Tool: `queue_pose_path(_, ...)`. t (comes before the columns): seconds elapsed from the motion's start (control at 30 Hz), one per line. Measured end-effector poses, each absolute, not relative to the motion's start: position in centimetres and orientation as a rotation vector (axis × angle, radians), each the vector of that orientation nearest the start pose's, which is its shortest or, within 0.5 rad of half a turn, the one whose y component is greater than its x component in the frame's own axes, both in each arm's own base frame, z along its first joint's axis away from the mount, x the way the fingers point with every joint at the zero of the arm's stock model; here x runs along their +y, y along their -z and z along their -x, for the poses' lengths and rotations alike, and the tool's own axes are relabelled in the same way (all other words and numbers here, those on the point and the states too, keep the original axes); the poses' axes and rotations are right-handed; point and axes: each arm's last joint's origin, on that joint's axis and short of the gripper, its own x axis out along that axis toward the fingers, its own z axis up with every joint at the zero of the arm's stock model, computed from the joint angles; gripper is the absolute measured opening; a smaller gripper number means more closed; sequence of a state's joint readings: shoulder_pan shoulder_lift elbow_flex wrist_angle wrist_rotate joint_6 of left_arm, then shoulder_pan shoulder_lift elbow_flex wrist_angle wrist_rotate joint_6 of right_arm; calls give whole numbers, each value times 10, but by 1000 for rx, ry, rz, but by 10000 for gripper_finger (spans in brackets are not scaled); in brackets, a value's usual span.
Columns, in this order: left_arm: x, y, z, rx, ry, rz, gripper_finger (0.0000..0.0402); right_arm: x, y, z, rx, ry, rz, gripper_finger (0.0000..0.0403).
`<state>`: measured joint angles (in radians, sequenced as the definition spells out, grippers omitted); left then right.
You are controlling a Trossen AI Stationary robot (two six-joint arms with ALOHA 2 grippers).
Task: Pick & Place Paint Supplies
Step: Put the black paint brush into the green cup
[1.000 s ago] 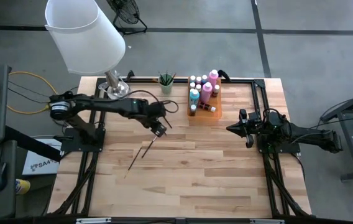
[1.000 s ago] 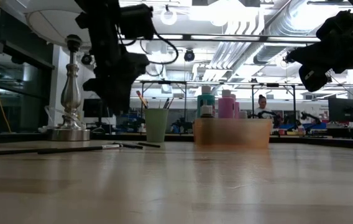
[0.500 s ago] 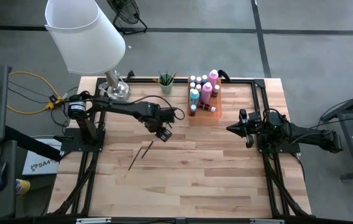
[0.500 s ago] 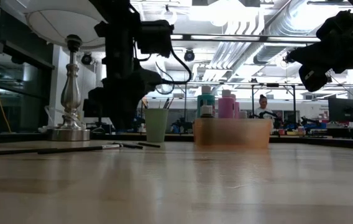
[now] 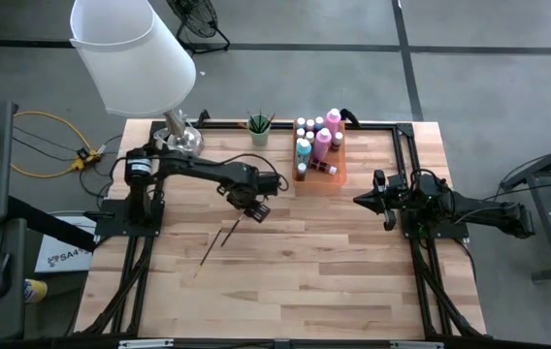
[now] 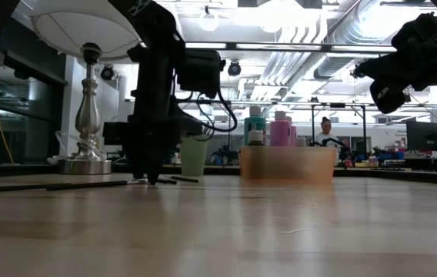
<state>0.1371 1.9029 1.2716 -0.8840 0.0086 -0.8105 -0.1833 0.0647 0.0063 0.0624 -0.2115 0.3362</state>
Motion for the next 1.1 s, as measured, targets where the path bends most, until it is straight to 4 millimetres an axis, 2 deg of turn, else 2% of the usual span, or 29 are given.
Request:
queue_pose_path(0.57, 47, -152, -345, 1379, -758, 802, 146, -12, -166, -100, 1, -28, -335, 2)
queue_pose_path(1.1, 46, -151, -345, 1405, -728, 822, 26, -12, -166, -100, 1, -29, -335, 2)
